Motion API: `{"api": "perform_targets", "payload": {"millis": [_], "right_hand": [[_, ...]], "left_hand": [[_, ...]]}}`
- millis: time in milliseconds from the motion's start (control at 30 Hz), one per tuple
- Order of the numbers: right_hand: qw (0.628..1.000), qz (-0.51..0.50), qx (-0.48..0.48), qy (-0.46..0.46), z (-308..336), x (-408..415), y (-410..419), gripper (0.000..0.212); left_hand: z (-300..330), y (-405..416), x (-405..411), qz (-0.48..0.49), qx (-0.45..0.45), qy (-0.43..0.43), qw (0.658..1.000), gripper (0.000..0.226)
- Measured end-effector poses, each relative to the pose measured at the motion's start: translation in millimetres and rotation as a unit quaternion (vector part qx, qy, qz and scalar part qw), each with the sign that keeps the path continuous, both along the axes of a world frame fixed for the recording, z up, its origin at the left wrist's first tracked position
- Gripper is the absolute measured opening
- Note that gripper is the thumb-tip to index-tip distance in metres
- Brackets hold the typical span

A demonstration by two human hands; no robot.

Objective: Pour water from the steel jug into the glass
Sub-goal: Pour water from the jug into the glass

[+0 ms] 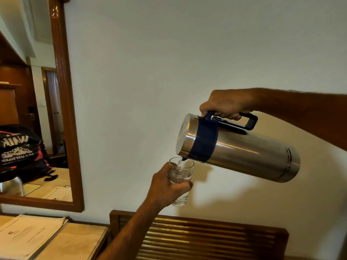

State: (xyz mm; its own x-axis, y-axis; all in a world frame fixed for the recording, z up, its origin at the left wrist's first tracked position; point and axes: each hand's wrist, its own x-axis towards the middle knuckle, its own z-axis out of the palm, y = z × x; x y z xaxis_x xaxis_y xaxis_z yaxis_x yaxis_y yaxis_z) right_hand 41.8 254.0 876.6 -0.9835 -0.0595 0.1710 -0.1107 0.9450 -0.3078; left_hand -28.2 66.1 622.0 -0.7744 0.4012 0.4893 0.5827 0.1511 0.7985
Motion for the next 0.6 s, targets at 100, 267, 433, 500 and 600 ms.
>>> {"api": "perform_targets", "payload": {"millis": [100,267,433,500,600], "right_hand": [[1.000,-0.010,-0.001,0.011,-4.3,3.2,0.2,0.034],[0.986,-0.034,-0.160,-0.033,-28.7,6.2,21.7,0.047],[0.949,-0.048,-0.312,-0.016,-70.1,18.0,54.0,0.045],[0.923,-0.053,-0.380,-0.012,-93.3,23.7,65.0,0.044],[0.876,-0.043,-0.480,-0.010,-133.4,32.7,76.8,0.042]], "left_hand": [[-1.1,0.7,-1.2,0.001,-0.002,-0.001,1.000,0.053],[-0.2,0.8,1.2,-0.005,0.007,-0.016,1.000,0.053],[-1.1,0.7,3.4,-0.021,0.020,-0.025,0.999,0.049],[-0.6,0.9,4.1,-0.022,0.016,-0.029,0.999,0.052],[-4.0,2.7,7.0,-0.030,0.023,-0.034,0.999,0.048]]}}
